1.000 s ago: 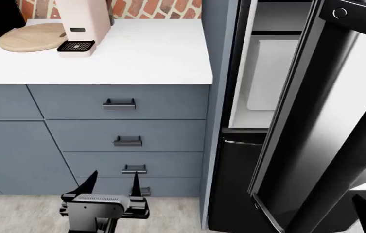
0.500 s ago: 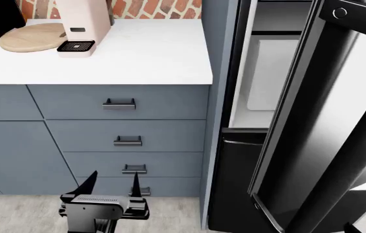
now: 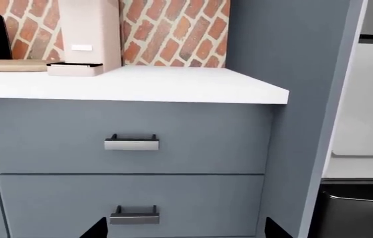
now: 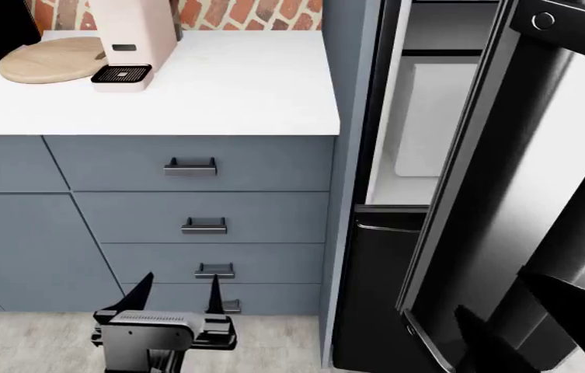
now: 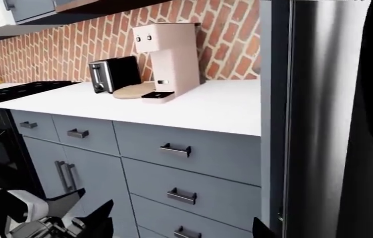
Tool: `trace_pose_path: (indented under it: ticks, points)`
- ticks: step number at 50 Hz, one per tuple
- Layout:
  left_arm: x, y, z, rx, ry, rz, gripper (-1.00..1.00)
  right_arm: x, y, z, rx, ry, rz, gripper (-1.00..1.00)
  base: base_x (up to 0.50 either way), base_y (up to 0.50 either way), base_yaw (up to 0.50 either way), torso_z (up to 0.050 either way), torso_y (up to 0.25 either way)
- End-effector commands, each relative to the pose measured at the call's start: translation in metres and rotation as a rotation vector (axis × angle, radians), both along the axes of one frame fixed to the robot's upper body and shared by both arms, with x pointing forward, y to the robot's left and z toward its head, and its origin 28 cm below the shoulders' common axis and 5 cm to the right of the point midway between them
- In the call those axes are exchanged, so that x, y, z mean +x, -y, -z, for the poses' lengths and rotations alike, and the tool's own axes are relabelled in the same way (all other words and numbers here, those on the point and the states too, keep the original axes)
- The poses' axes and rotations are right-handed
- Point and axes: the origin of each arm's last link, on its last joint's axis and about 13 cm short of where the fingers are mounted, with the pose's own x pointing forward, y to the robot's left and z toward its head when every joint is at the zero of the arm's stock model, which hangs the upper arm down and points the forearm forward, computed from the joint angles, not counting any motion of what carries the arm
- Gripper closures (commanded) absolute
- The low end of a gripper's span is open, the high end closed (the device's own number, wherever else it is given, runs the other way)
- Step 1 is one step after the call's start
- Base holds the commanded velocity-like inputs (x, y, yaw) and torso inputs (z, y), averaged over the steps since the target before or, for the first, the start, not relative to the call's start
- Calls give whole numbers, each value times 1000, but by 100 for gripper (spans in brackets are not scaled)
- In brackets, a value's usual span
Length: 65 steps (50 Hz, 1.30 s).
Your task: Open the fridge door
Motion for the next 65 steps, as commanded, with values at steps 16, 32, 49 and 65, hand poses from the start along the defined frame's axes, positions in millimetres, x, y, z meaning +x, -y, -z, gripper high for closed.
trace_pose_path:
  ticks: [16,32,49,65]
  points:
    - [1,-2,-2,-10,-2,-3,-100,55,-45,-29,-39,-51,-139,-100,0,0,0,0,0]
    - [2,-3,-3,-17,-5,-5,-100,87,-75,-31,-20,-93,-183,-100,0,0,0,0,0]
    - [4,-4,-3,-18,-8,-10,-100,124,-108,-39,53,-160,-195,-100,0,0,0,0,0]
    - [3,-3,-1,-14,-10,-10,-100,153,-153,-36,22,-156,-211,-100,0,0,0,0,0]
